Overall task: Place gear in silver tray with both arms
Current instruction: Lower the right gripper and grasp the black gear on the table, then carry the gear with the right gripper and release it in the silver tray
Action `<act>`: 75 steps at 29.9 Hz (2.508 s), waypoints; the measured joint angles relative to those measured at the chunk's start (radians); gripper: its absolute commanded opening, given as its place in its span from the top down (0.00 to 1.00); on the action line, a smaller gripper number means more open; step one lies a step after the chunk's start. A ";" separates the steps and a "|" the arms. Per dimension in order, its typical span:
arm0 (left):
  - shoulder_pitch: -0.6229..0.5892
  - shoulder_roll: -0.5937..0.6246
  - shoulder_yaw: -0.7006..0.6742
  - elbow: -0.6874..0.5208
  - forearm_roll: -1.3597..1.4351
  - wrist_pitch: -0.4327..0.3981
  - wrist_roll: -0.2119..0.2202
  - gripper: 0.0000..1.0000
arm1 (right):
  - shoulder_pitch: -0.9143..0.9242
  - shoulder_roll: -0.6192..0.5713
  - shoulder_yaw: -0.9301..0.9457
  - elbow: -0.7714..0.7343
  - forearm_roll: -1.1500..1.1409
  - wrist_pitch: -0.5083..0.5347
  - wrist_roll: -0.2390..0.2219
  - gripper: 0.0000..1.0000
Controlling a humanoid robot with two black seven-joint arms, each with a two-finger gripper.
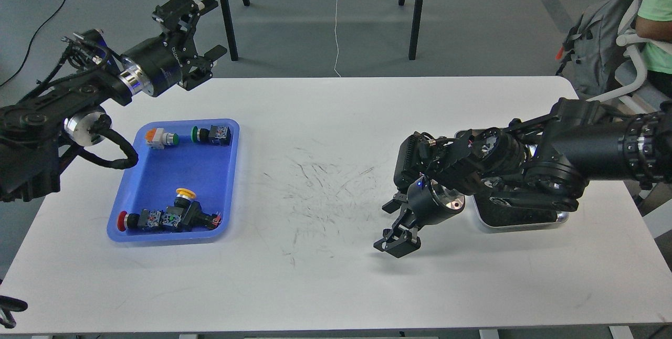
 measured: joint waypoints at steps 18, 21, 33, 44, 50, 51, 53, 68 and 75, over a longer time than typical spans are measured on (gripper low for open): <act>0.008 -0.003 0.000 0.007 -0.001 0.000 0.000 0.00 | -0.007 0.014 -0.032 -0.021 -0.049 -0.001 0.000 0.44; 0.008 -0.003 0.000 0.007 -0.001 0.000 0.000 0.00 | -0.010 0.014 -0.032 -0.022 -0.049 -0.001 0.000 0.48; 0.019 -0.001 0.000 0.007 -0.001 0.000 0.000 0.00 | -0.019 0.015 -0.031 -0.030 -0.049 -0.006 0.000 0.69; 0.025 0.002 0.000 0.007 -0.001 0.000 0.000 0.00 | -0.025 0.025 -0.030 -0.046 -0.049 -0.029 0.000 0.98; 0.025 0.004 0.000 0.008 -0.001 0.000 0.000 0.00 | -0.020 0.027 -0.030 -0.051 -0.049 -0.030 0.000 0.98; 0.025 0.004 0.000 0.008 -0.001 0.000 0.000 0.00 | -0.020 0.027 -0.027 -0.052 -0.049 -0.030 0.000 0.98; 0.025 0.004 0.001 0.008 -0.001 0.000 0.000 0.00 | -0.018 0.023 -0.020 -0.056 -0.048 -0.030 0.000 0.98; 0.025 -0.009 0.010 0.008 0.000 0.000 0.000 0.00 | -0.011 -0.173 0.113 -0.058 -0.026 -0.025 0.000 0.98; 0.035 -0.014 0.014 0.009 0.002 0.000 0.000 0.00 | -0.032 -0.368 0.222 -0.054 0.081 0.006 0.000 0.98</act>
